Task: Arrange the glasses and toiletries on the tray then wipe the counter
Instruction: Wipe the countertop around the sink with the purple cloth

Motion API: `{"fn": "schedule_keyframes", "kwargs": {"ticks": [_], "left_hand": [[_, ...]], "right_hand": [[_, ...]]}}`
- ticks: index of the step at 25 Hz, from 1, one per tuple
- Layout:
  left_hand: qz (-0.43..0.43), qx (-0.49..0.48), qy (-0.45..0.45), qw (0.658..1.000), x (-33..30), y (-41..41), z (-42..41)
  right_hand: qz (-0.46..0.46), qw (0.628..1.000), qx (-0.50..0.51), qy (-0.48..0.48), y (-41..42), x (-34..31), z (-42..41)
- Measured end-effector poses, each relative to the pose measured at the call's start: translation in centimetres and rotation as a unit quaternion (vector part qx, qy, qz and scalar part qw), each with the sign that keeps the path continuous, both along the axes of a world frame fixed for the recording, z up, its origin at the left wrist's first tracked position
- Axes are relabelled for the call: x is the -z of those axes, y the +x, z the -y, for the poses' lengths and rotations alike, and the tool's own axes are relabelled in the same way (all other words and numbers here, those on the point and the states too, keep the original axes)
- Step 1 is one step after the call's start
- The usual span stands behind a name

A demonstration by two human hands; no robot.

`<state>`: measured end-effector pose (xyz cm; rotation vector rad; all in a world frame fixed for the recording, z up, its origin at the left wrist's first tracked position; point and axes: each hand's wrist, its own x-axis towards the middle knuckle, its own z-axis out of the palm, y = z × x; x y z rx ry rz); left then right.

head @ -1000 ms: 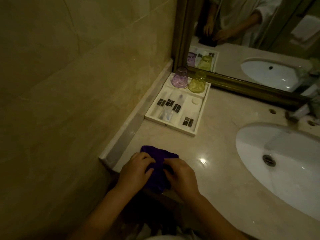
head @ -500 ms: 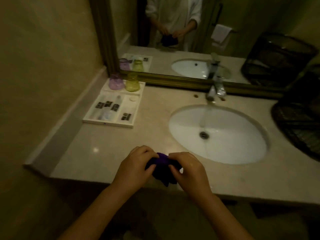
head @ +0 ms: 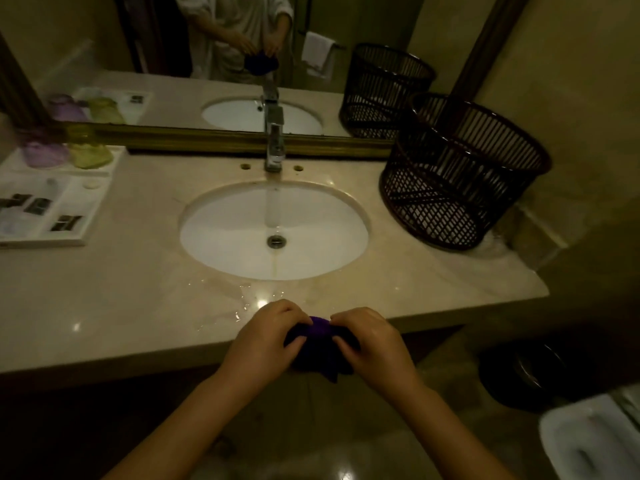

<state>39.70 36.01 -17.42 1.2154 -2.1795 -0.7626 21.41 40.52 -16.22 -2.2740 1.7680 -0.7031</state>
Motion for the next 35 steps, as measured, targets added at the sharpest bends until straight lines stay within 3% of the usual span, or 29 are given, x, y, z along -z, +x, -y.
{"fn": "schedule_keyframes", "kwargs": {"ticks": [14,16,19,24,28,32,35], "left_hand": [[-0.027,-0.025,0.037,0.999,1.5,-9.5,11.8],[-0.02,-0.02,0.053,0.998,2.8,-11.0,12.3],[0.07,0.025,0.081,0.994,5.3,-12.3,12.1],[0.263,0.066,-0.001,0.963,7.1,-12.0,11.5],[0.295,0.069,-0.002,0.953,6.8,-11.3,10.8],[0.242,-0.015,-0.012,0.97,5.5,-6.1,10.8],[0.228,-0.138,-0.028,0.963,5.6,1.0,12.2]], "right_hand": [[0.006,0.999,0.006,0.047,-8.9,0.3,12.5],[-0.008,0.995,0.004,0.098,-10.6,1.4,13.4],[-0.073,0.972,0.01,0.224,-11.8,3.4,13.9],[-0.08,0.977,0.097,0.173,-10.4,7.5,13.4],[-0.162,0.963,0.064,0.205,-9.4,9.5,13.1],[-0.184,0.954,0.014,0.237,-10.5,8.6,13.9],[-0.131,0.976,0.108,0.14,-9.6,7.2,14.6]]}}
